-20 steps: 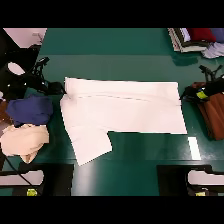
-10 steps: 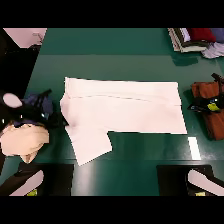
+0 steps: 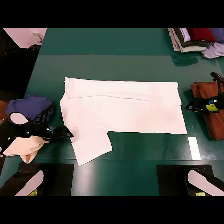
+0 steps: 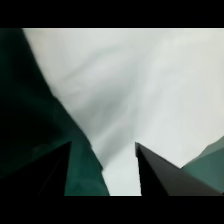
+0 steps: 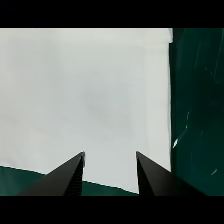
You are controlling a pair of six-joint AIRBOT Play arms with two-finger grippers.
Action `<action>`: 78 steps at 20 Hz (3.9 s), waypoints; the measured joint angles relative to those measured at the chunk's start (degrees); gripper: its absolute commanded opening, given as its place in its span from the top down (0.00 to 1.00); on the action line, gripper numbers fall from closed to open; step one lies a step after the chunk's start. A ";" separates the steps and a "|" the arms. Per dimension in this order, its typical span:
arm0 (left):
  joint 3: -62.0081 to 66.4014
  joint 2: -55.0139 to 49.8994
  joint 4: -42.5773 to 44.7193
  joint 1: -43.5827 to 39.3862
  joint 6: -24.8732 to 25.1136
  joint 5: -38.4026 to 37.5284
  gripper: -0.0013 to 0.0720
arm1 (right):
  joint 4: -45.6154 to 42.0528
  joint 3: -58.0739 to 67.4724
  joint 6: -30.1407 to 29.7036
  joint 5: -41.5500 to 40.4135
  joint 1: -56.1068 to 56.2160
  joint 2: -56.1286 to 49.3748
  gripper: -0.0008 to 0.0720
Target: Fold the shirts.
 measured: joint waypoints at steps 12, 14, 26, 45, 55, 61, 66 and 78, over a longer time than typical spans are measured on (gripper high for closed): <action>-0.17 -1.25 -1.97 -9.57 -1.38 6.32 0.95 | 0.24 -0.39 -0.94 4.87 -4.39 0.11 0.46; 1.27 -1.22 -2.05 -9.92 -1.44 5.40 0.95 | 0.11 -1.92 -1.14 6.73 -8.31 0.11 0.46; 6.78 -1.22 -2.23 -10.10 -0.90 3.80 0.95 | 7.91 -18.01 -5.55 3.50 -23.74 -7.34 0.47; 9.33 18.71 4.83 -10.10 -8.28 -16.79 0.95 | -5.33 -18.93 -4.52 10.40 -16.72 16.31 0.97; 15.89 11.26 6.51 -10.14 -8.48 -1.01 0.95 | -8.35 -10.08 2.73 4.98 -2.14 12.87 0.97; 20.35 -1.92 7.85 -10.14 -7.30 13.75 0.95 | -8.48 3.41 3.93 2.78 3.28 -3.08 0.96; 23.67 -10.21 7.89 -10.16 -7.02 23.89 0.95 | -5.51 11.76 4.55 2.27 4.52 -14.27 0.96; 34.18 -14.19 7.43 -10.14 -6.23 20.81 0.94 | 6.97 22.45 1.14 5.46 -0.79 -26.32 0.37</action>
